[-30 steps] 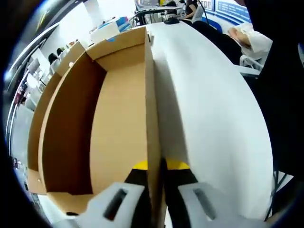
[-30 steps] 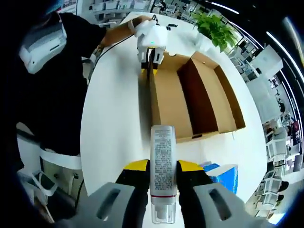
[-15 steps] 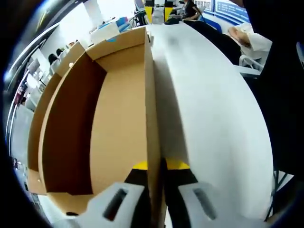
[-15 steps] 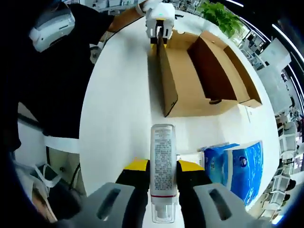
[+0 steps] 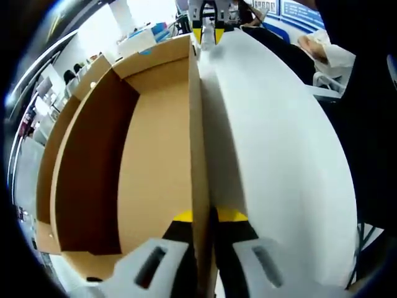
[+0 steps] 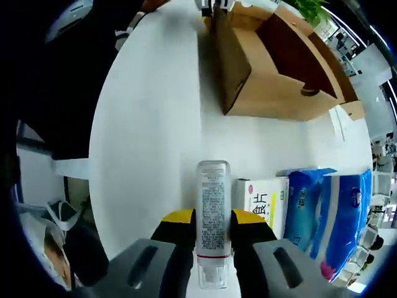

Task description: Operate the shoe box by opening the lid, removing the specified soft item, and placing it in the target area until the item is outside and the box remains undamaged.

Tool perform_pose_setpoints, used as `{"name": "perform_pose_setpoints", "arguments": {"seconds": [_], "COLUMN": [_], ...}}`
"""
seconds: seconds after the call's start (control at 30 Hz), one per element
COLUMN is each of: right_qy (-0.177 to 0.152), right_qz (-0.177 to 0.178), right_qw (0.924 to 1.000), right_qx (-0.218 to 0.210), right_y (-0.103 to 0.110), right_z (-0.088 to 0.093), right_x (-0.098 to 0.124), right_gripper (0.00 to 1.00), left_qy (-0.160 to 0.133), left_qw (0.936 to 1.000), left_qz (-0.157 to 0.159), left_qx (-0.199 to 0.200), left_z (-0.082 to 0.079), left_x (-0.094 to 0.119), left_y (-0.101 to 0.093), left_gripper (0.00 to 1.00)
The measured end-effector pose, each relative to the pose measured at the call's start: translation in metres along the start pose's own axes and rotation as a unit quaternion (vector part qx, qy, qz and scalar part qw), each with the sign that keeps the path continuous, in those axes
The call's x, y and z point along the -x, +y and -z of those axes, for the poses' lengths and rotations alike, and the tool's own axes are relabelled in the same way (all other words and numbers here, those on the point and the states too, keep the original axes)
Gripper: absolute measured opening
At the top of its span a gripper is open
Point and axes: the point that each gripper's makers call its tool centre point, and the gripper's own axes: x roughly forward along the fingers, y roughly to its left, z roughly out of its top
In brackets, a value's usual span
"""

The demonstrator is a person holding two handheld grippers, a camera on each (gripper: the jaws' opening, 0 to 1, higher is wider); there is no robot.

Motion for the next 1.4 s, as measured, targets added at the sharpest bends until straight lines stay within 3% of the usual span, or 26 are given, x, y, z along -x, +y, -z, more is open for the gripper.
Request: {"name": "perform_pose_setpoints", "arguments": {"seconds": [0.57,0.83,1.4], "right_qy": [0.065,0.072,0.065], "right_qz": [0.001,-0.001,-0.003], "right_qw": [0.9976,0.9974,0.9979], "right_qx": [0.024,-0.001,0.003], "right_y": [-0.002,-0.002,-0.002], "right_z": [0.02,0.02,0.014], "right_x": [-0.015,-0.018,-0.011], "right_gripper": [0.21,0.21,0.24], "left_qy": [0.001,0.001,0.001], "left_qw": [1.0,1.0,1.0], "left_qz": [-0.002,-0.003,-0.003], "left_qx": [0.0,0.0,0.0], "left_z": [0.0,0.0,0.001], "left_x": [0.0,0.0,0.0], "left_y": [-0.001,-0.001,-0.001], "left_gripper": [0.03,0.03,0.03]}}
